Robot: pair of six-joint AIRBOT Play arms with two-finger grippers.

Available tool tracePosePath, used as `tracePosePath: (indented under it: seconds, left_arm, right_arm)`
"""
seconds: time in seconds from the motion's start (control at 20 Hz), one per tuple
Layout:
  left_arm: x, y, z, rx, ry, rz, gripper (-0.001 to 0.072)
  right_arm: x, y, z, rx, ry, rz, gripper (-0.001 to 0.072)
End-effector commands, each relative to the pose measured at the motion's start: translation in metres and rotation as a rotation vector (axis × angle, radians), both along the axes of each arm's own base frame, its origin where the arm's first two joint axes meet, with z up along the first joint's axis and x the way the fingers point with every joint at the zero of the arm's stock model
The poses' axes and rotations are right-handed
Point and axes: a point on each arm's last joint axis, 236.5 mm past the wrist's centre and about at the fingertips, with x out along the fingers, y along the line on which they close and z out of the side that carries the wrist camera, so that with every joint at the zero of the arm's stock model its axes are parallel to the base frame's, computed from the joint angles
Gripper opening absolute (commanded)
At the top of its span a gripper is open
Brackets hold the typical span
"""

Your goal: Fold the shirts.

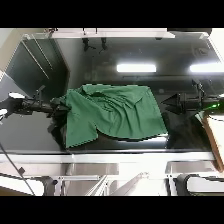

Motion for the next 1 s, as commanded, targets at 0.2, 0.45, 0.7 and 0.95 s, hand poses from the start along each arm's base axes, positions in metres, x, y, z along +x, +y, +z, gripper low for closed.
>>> tracePosePath:
  seconds: [0.2,0.45,0.7,0.95]
  left_arm:
    - [-0.022,-0.018,0.003,-0.076,0.093,-0.195,0.0308]
    - [-0.03,0.015,0.012,-0.137,0.113,-0.139,0.059]
    - [-0.023,0.009,0.014,-0.167,0.044,-0.148,0.0704]
    - [-0.007,-0.005,0.003,-0.101,-0.018,-0.166,0.0473]
  right_arm:
    - [-0.022,-0.023,-0.01,-0.034,0.066,0.022,0.0617]
    - [-0.021,-0.066,-0.011,-0.028,0.076,-0.104,0.0616]
    - [-0.015,-0.056,-0.005,-0.004,0.059,-0.096,0.0616]
    - [-0.011,-0.046,0.001,0.019,0.038,-0.082,0.0616]
